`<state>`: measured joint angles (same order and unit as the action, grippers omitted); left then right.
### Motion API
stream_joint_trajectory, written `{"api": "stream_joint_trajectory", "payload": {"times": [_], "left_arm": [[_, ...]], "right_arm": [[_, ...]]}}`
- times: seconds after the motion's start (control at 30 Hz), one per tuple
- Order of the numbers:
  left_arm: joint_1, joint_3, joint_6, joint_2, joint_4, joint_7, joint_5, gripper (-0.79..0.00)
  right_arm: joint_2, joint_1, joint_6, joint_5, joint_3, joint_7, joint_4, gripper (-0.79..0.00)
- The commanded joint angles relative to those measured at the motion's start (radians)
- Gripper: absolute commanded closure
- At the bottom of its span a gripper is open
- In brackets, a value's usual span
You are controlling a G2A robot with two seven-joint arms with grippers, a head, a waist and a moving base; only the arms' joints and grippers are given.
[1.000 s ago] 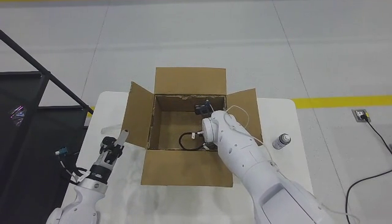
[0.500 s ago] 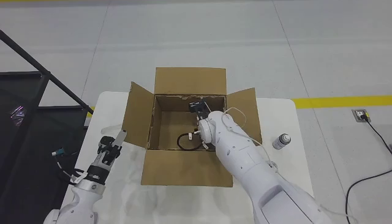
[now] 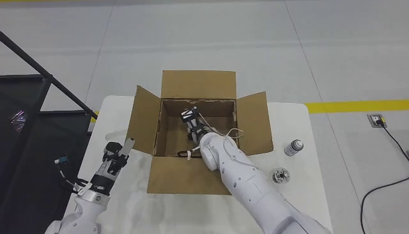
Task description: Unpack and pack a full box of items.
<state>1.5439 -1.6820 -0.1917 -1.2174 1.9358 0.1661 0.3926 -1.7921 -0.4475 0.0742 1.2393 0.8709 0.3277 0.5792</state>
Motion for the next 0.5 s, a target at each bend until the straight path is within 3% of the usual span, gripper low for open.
{"api": "stream_joint_trajectory", "payload": {"times": [0.0, 0.27, 0.47], "left_arm": [[0.007, -0.003, -0.008, 0.0, 0.002, -0.004, 0.0, -0.785], [0.036, -0.02, -0.044, 0.0, -0.003, -0.03, -0.018, -0.785], [0.054, -0.016, -0.064, -0.002, -0.012, -0.051, -0.021, -0.785]], "right_arm": [[0.02, -0.055, 0.021, 0.038, 0.016, 0.01, 0.12, 0.0], [0.097, -0.324, 0.041, 0.236, 0.095, 0.143, 0.646, 0.0], [0.125, -0.494, -0.007, 0.294, 0.13, 0.097, 0.888, 0.0]]}}
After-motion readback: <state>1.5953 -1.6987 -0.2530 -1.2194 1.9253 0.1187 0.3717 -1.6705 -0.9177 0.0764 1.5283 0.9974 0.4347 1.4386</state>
